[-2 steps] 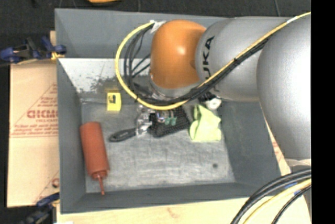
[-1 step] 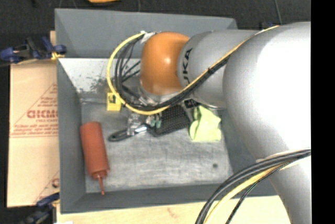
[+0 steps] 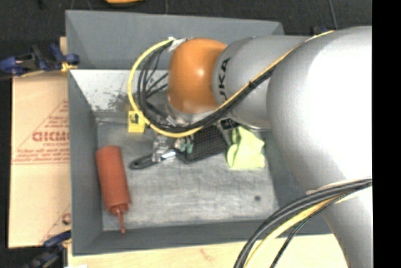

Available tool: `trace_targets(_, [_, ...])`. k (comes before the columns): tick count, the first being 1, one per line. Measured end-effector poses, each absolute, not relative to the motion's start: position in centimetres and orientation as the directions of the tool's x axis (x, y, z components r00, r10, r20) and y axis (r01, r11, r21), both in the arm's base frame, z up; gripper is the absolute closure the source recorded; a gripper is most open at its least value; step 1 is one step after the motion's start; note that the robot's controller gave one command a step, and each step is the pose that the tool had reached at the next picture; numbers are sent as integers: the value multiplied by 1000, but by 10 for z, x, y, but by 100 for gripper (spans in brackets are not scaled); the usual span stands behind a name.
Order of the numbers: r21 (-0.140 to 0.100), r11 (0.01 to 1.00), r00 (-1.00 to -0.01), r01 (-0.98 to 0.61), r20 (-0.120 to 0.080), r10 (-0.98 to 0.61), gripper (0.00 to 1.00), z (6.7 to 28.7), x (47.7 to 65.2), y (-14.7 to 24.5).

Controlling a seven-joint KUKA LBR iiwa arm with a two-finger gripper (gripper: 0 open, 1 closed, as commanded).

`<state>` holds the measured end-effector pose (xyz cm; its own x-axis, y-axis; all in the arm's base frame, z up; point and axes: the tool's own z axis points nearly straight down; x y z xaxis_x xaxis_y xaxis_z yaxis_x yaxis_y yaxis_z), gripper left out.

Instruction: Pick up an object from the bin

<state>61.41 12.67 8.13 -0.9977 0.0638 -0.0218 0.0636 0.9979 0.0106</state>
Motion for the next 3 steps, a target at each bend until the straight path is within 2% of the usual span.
trace_targets(1, [9,1000,-999,-30,-18,-29,100,89,615,114])
trace_targets(2, [-5,979,-979,-204,-5,-204,100,113,618,107])
trace_targets(3, [2,1000,-1000,-26,-3,-26,0,93,621,93])
